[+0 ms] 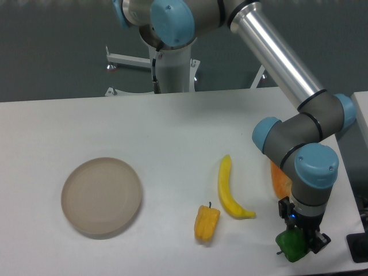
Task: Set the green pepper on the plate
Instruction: 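Lift the green pepper held in the gripper off the table, then carry the green pepper past the banana toward the beige plate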
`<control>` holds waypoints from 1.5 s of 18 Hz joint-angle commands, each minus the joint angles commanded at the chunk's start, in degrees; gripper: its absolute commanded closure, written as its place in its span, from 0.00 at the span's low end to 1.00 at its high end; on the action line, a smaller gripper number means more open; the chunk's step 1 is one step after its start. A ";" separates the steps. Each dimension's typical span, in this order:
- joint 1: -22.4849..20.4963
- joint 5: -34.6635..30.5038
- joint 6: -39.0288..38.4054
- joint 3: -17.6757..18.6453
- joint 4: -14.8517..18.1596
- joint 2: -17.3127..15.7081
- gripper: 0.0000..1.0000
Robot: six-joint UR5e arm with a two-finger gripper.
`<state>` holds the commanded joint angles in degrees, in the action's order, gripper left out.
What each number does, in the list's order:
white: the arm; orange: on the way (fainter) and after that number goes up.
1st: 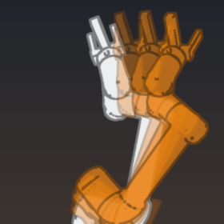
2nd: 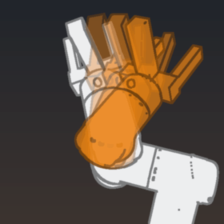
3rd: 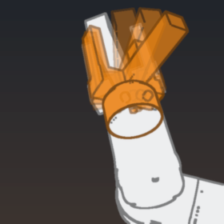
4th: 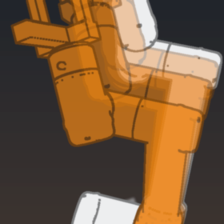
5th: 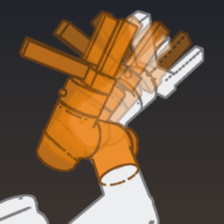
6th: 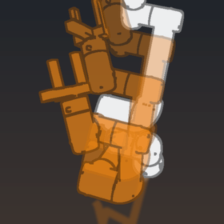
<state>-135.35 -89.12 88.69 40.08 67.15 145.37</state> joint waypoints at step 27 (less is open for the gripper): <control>25.12 1.57 -56.94 34.18 0.46 -25.75 0.78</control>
<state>-110.23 -87.55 31.75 74.25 67.61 119.62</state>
